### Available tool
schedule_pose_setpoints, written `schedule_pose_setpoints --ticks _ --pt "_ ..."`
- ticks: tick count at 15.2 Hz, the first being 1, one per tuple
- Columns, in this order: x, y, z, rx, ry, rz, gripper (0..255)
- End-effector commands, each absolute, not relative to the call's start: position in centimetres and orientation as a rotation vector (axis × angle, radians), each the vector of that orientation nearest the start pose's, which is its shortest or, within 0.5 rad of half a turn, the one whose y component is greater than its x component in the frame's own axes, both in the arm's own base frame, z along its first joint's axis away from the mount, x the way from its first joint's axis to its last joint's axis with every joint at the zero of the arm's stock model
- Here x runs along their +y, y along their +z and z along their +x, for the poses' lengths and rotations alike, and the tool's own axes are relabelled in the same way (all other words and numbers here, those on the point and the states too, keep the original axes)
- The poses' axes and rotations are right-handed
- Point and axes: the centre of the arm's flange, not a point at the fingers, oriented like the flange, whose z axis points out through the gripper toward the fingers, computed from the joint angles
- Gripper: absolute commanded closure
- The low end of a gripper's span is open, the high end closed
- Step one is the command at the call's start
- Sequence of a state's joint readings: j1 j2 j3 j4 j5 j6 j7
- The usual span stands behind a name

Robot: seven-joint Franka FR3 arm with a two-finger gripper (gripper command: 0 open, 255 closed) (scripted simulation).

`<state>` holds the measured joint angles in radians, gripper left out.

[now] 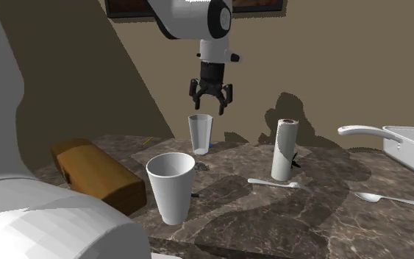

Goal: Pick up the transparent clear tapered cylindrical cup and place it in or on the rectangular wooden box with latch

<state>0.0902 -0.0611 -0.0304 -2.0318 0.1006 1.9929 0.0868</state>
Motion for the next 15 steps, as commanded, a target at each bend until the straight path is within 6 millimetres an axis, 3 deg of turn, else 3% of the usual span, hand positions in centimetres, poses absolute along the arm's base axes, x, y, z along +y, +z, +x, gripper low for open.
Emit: schedule_pose_setpoints --ticks 1,10,15 --pt "4.5 46.6 56.5 0.104 -0.02 -3.039 0" --pt "7.4 42.5 66.9 0.11 -0.005 -3.015 0" --pt "7.7 39.8 66.9 0.11 -0.005 -3.015 0"
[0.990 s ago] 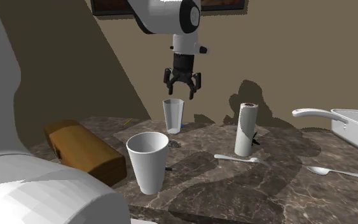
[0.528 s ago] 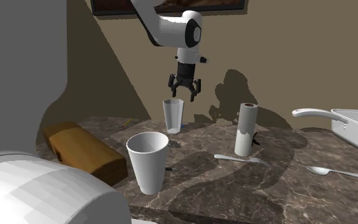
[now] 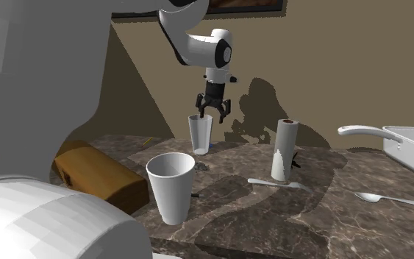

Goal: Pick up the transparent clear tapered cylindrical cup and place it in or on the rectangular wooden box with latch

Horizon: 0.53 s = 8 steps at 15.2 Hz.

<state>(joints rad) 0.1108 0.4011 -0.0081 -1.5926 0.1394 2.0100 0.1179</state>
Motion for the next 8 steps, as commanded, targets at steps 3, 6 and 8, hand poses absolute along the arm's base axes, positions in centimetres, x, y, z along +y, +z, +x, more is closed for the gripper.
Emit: schedule_pose_setpoints --ticks 3,6,8 --pt "7.89 38.49 66.91 0.11 -0.005 -3.015 0" --pt "7.89 38.49 66.92 0.11 -0.005 -3.015 0" --pt "7.89 38.49 66.92 0.11 -0.005 -3.015 0"
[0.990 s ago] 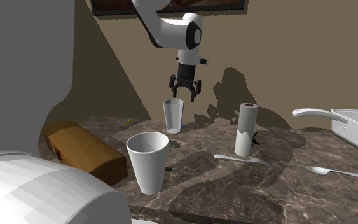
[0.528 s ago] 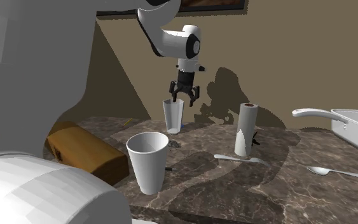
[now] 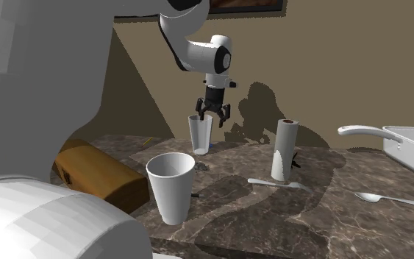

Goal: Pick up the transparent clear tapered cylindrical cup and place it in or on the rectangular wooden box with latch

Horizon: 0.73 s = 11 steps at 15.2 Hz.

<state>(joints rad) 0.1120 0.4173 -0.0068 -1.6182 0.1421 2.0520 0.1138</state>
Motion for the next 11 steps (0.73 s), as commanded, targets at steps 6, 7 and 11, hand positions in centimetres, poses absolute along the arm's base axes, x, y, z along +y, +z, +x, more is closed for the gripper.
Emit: schedule_pose_setpoints --ticks 6,7,11 --pt "7.88 38.5 66.92 0.11 -0.005 -3.015 255" --pt "7.88 38.5 66.92 0.11 -0.005 -3.015 255" --pt "7.89 38.49 66.91 0.11 -0.005 -3.015 255"
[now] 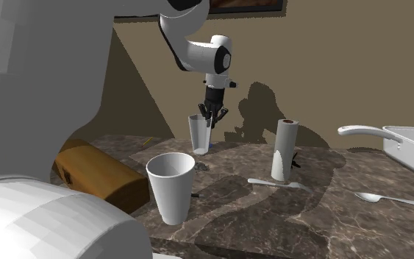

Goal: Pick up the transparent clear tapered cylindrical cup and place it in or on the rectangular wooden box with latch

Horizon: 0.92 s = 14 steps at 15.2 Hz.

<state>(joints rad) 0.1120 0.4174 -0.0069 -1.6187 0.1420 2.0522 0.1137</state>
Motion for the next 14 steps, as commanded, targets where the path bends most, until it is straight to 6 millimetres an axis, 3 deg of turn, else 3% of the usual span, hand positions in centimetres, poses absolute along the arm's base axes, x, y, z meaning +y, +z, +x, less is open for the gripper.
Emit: schedule_pose_setpoints --ticks 1,14 --pt "7.9 38.5 66.9 0.11 -0.005 -3.015 255" --pt "7.9 45.4 66.9 0.11 -0.005 -3.015 255"
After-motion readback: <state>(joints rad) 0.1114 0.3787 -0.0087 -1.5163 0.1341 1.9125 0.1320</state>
